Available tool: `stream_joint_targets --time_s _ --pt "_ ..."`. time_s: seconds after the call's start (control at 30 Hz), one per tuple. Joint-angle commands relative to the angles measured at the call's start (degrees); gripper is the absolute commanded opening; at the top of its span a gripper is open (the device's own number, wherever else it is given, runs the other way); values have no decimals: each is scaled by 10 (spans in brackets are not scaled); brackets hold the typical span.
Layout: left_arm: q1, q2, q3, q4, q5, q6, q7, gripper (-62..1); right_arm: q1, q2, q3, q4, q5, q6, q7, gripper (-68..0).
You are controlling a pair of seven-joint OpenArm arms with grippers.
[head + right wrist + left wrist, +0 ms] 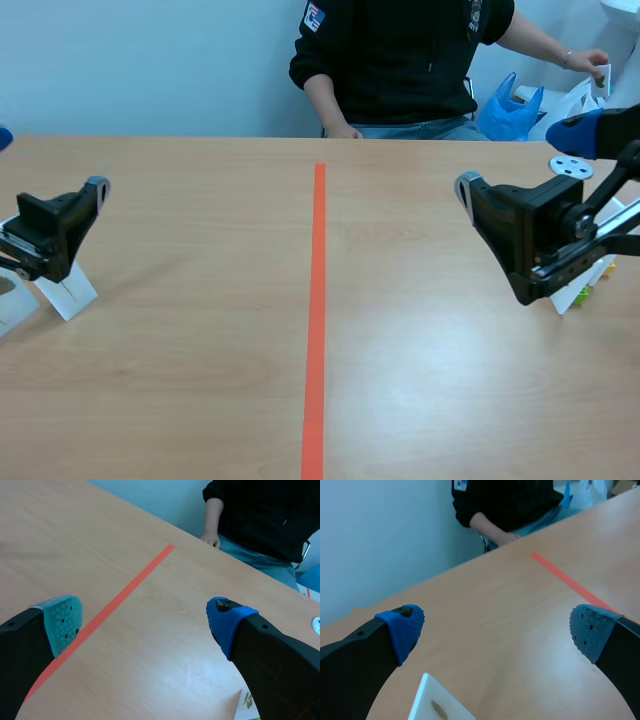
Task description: Sort the leaf by its shape. The table is split by an orange tape line. A compound leaf with several leaflets goes to the left side, a simple leaf with one blade goes to the right side. Return to the home posture when a red brick is placed on the table.
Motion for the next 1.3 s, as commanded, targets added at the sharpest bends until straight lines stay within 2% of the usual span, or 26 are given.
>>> stream_joint_targets --time_s 0.0,0.2,0.4,0.53,0.67,0.77,0.87,0.93,1.03,1.17,1.27 --pt "19 -3 -14 23 -6 0 -8 14 5 8 2 1 4 -2 10 -169" --pt "103 -3 -50 128 -6 0 -10 14 6 8 2 1 3 -2 10 -169" --pt "160 -2 -57 209 -5 -1 -10 14 9 8 2 1 4 -2 10 -169" --pt "172 -2 -57 229 -5 -8 -9 14 9 8 2 1 9 -2 15 -169" --pt "175 -2 -57 229 -11 -14 -8 14 8 13 2 1 60 12 14 -169" --pt "176 -2 -56 229 -16 -28 -5 14 9 18 2 1 64 12 14 -169" --pt "176 -2 -56 229 -16 -28 -5 14 16 19 2 1 62 -2 17 -169" --pt "176 -2 -56 229 -23 -28 -5 14 20 19 2 1 51 -29 22 -169" --pt "176 -2 -56 229 -50 -28 -3 14 26 19 2 1 37 -68 22 -167" --pt "176 -2 -56 229 -64 -28 1 14 26 19 2 1 36 -80 20 -114" --pt "176 -2 -56 229 -77 -31 3 14 26 19 2 1 36 -80 16 -111"
